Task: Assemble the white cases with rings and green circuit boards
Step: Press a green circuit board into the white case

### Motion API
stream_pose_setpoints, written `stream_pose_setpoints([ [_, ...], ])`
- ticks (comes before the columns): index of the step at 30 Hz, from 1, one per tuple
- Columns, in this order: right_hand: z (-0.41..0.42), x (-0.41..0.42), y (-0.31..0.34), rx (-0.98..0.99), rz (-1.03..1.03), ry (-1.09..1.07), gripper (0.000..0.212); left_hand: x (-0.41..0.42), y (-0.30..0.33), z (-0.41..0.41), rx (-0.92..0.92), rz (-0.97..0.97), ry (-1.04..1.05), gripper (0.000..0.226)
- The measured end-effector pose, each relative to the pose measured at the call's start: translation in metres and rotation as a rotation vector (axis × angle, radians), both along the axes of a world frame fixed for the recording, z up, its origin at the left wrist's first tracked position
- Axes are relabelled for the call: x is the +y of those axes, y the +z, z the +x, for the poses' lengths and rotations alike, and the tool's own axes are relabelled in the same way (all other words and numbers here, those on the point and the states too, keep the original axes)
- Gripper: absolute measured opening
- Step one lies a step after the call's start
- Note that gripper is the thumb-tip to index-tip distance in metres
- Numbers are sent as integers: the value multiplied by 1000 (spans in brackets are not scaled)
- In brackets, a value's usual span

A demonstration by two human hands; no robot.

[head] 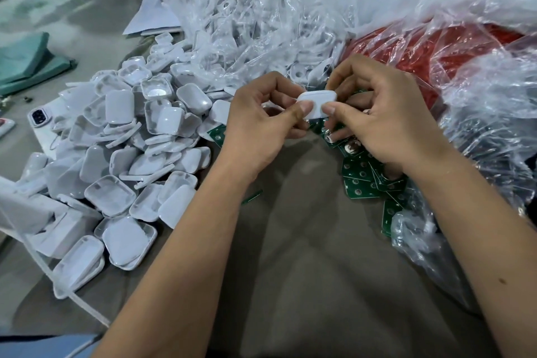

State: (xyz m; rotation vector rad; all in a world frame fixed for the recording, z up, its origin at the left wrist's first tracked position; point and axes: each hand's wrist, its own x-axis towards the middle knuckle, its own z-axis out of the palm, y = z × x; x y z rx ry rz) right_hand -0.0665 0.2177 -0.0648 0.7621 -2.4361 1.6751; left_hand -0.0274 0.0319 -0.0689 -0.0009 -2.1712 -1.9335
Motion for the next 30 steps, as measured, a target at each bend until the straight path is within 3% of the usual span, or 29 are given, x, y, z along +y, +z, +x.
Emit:
stream_pose_setpoints([
  [16, 2, -5, 0, -133, -173, -51, 21, 0, -2, -1, 64, -57, -36, 23],
  [19, 3, -4, 0, -64, -99, -73, 16, 3, 0, -1, 0, 42, -4, 15],
  [23, 4, 0, 1, 164, 199, -30, 44, 2, 3, -3, -180, 312, 16, 20],
  [26, 3, 0, 2, 260, 229, -29, 39, 1, 5, -3, -233, 411, -25, 16],
  [28, 3, -2, 1, 142, 166, -53, 28, 2, 8, -3, -229, 506, -37, 14],
  [30, 5, -7, 2, -142, -70, -40, 17, 3, 9, -4, -217, 578, -45, 22],
])
